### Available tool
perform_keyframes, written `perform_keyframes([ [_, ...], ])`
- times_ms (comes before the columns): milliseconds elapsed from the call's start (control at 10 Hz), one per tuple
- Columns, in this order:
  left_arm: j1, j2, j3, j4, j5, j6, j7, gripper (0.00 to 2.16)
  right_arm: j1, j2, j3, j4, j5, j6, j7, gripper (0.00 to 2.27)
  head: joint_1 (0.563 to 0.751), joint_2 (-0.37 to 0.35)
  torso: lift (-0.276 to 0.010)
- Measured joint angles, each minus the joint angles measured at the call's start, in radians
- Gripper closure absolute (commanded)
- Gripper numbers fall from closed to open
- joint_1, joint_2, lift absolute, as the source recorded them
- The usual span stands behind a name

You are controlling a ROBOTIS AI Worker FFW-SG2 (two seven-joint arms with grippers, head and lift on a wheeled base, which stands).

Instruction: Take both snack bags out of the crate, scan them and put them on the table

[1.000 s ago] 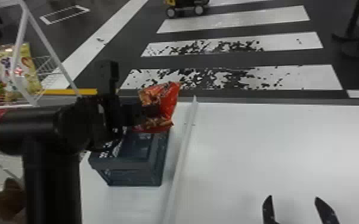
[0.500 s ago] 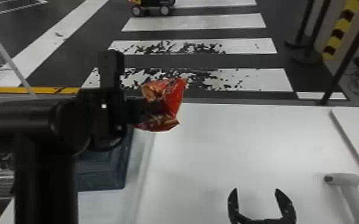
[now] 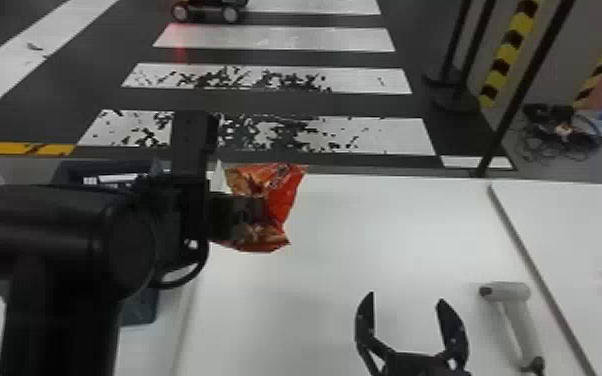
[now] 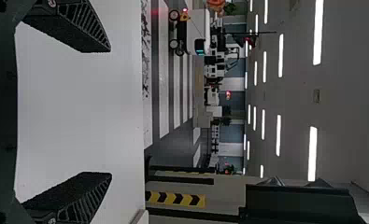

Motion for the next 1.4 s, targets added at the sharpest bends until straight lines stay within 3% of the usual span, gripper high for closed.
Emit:
perform_keyframes([
  [200, 0.042, -0.001, -0.057, 0.007, -0.013, -0.018, 0.048, 2.05, 0.007, 0.000, -0.007, -0.005, -0.007, -0.036, -0.009, 0.04, 0.695, -0.062, -0.094],
  [400, 0.106, -0.002, -0.097, 0.008, 0.015, -0.061, 0.123, 2.05, 0.013, 0.000, -0.020, -0.011, -0.016, -0.053, -0.009, 0.04, 0.695, -0.091, -0.094],
  [700, 0.213, -0.002, -0.196, 0.037, 0.047, -0.275, 0.248, 2.05, 0.013, 0.000, -0.025, -0.011, -0.024, -0.057, -0.008, 0.04, 0.695, -0.140, -0.094],
  [1000, 0.241, -0.002, -0.270, 0.141, 0.082, -0.410, 0.317, 2.05, 0.013, 0.000, -0.031, -0.011, -0.030, -0.064, -0.008, 0.04, 0.695, -0.190, -0.094],
  [1100, 0.247, -0.002, -0.289, 0.185, 0.094, -0.455, 0.335, 1.95, 0.013, 0.000, -0.032, -0.009, -0.033, -0.066, -0.008, 0.04, 0.695, -0.206, -0.094],
  [1300, 0.254, -0.002, -0.309, 0.230, 0.112, -0.532, 0.367, 0.01, 0.013, 0.000, -0.032, -0.007, -0.034, -0.066, -0.008, 0.04, 0.695, -0.220, -0.094],
  [1400, 0.256, -0.002, -0.311, 0.235, 0.118, -0.559, 0.368, 0.00, 0.013, 0.000, -0.032, -0.007, -0.034, -0.066, -0.008, 0.04, 0.695, -0.222, -0.094],
])
